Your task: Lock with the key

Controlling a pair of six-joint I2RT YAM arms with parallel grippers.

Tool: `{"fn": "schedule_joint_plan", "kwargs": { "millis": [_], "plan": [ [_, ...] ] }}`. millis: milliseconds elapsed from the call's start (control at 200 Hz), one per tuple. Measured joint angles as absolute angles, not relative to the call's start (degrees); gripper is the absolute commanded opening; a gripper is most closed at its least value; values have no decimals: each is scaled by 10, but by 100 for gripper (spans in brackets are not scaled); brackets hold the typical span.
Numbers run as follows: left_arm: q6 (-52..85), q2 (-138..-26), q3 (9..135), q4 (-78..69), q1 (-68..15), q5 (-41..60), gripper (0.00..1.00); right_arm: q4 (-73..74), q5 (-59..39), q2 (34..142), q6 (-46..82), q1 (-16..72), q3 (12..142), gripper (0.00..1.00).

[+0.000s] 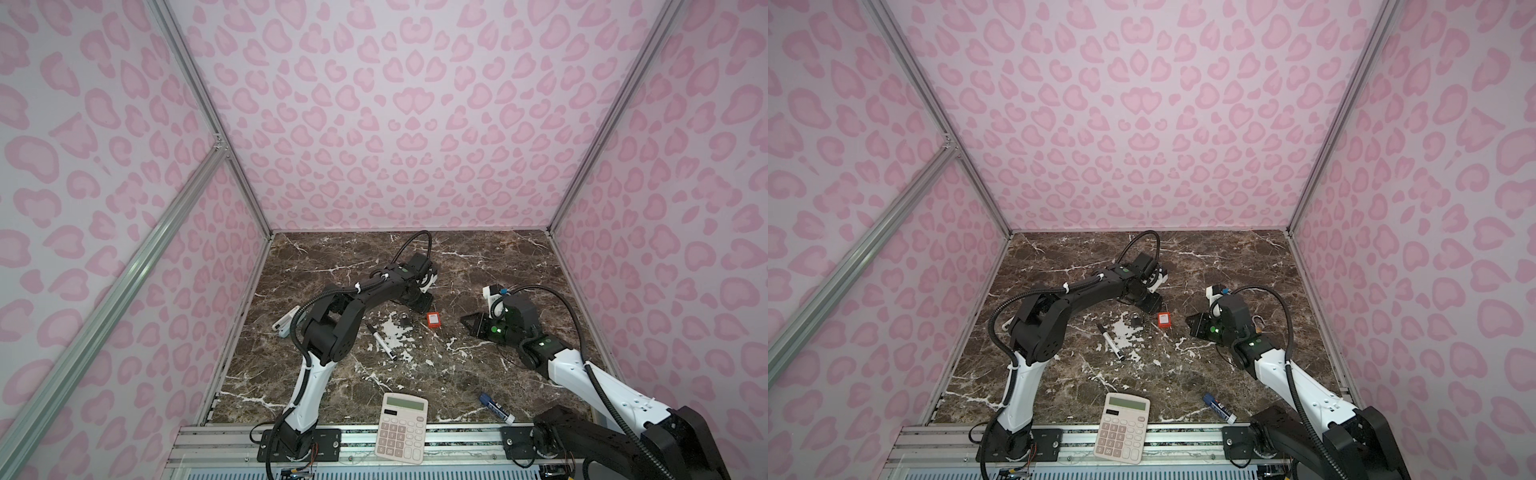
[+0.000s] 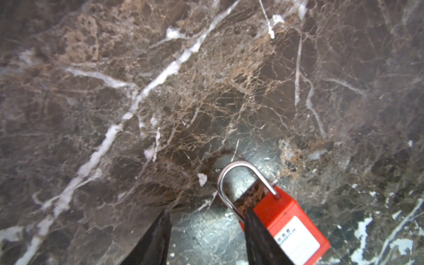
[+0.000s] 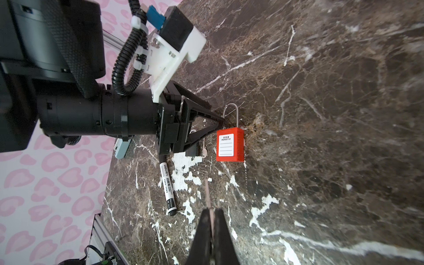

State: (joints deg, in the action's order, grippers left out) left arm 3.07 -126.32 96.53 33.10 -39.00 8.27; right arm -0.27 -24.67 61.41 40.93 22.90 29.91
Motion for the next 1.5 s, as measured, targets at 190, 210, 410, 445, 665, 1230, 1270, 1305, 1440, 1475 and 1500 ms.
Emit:
{"fn": "schedule_joint_plan", "kwargs": {
  "millis": [190, 210, 410, 445, 665, 1230, 1270, 1305, 1440, 1475, 1500],
  "plan": [
    [35, -1246, 978, 331, -390, 86, 59, 1, -245, 629, 410, 233, 299, 0],
    [35, -1242, 980, 329, -390, 86, 59, 1, -244, 632, 413, 233, 299, 0],
    [47, -1199, 982, 317, -387, 88, 59, 20, -229, 670, 434, 244, 299, 0],
    [50, -1187, 973, 313, -386, 90, 59, 26, -220, 676, 444, 244, 299, 0],
    [68, -1098, 879, 283, -380, 96, 60, 69, -166, 715, 482, 255, 299, 0],
    [138, -941, 684, 194, -380, 107, 60, 194, -120, 862, 556, 271, 331, 0],
    [139, -937, 679, 191, -380, 107, 60, 200, -119, 873, 562, 272, 335, 0],
    [142, -934, 675, 190, -380, 107, 60, 203, -116, 881, 566, 273, 338, 0],
    [152, -919, 649, 180, -380, 107, 60, 211, -113, 909, 580, 276, 350, 0],
    [154, -915, 641, 179, -380, 106, 60, 213, -108, 914, 583, 277, 351, 0],
    [154, -912, 637, 179, -380, 106, 60, 214, -105, 917, 584, 277, 351, 0]
  ]
}}
